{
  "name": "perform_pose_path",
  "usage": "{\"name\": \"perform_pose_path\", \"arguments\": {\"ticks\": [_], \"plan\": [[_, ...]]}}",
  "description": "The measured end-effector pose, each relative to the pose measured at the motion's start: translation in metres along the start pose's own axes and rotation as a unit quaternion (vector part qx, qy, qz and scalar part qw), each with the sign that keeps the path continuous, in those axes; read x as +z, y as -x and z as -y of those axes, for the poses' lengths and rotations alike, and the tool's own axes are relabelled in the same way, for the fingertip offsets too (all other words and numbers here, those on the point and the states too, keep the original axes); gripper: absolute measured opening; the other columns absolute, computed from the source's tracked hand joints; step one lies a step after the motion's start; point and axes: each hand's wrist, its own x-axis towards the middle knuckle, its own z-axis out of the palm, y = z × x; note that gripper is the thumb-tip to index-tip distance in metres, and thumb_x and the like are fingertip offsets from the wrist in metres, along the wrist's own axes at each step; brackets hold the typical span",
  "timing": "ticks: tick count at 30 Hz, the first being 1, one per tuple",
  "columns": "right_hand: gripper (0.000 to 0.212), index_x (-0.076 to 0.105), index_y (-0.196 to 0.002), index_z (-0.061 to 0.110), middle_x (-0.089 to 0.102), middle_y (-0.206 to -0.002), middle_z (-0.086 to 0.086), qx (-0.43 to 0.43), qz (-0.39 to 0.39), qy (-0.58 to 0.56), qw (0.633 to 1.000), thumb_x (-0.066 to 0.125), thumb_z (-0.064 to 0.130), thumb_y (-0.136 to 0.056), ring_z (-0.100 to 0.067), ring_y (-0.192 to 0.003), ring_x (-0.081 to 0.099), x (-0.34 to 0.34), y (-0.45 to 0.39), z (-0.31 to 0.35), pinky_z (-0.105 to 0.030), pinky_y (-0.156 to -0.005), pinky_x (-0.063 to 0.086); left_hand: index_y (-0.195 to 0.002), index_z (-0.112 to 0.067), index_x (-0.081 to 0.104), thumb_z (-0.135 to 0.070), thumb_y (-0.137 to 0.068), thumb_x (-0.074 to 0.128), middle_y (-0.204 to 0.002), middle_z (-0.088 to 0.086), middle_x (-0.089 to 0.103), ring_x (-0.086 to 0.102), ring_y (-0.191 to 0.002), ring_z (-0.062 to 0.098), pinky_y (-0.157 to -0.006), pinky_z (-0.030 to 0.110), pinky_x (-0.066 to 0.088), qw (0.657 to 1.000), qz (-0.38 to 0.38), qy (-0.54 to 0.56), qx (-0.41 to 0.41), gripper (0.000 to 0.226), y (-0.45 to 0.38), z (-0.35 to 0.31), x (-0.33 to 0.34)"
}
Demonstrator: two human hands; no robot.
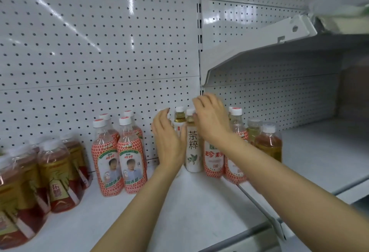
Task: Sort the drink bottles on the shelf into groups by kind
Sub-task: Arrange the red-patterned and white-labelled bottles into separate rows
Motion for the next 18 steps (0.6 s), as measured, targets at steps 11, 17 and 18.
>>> {"name": "perform_pose_path", "arguments": {"ticks": [11, 17, 18], "plan": [[0.043, 0.038, -0.133, 0.005, 0.053, -0.124, -0.016, 0.281, 0.104, -0.107, 0.948, 0.052, 0.025, -0.097, -0.029, -0.099, 0.058, -0.029, 0.027, -0.049, -0.034, -0.071, 0.044, -0.119, -0.009, 0.054, -0.036, -0.103, 0.049, -0.111, 0.007, 0.067, 0.064, -0.102, 0.026, -0.083, 0.038, 0.052, 0.948, 0.238, 0.148, -0.149, 0.032, -0.009, -0.056, 0.072], [0.037, 0.042, -0.128, 0.01, 0.064, -0.106, -0.01, 0.355, 0.007, -0.26, 0.898, 0.052, 0.029, -0.098, -0.024, -0.087, 0.063, -0.009, 0.04, -0.047, -0.038, -0.069, 0.053, -0.122, -0.013, 0.051, -0.037, -0.104, 0.042, -0.108, 0.002, 0.062, 0.06, -0.099, 0.018, -0.085, 0.038, 0.052, 0.966, 0.136, 0.183, -0.123, 0.031, 0.018, -0.053, 0.047], [0.035, 0.044, -0.125, 0.011, 0.064, -0.102, -0.007, 0.344, -0.011, -0.268, 0.9, 0.053, 0.031, -0.097, -0.024, -0.085, 0.064, -0.008, 0.043, -0.045, -0.039, -0.07, 0.055, -0.122, -0.014, 0.051, -0.038, -0.104, 0.041, -0.106, 0.001, 0.062, 0.061, -0.098, 0.017, -0.084, 0.037, 0.053, 0.964, 0.124, 0.196, -0.128, 0.032, 0.02, -0.052, 0.038]]}}
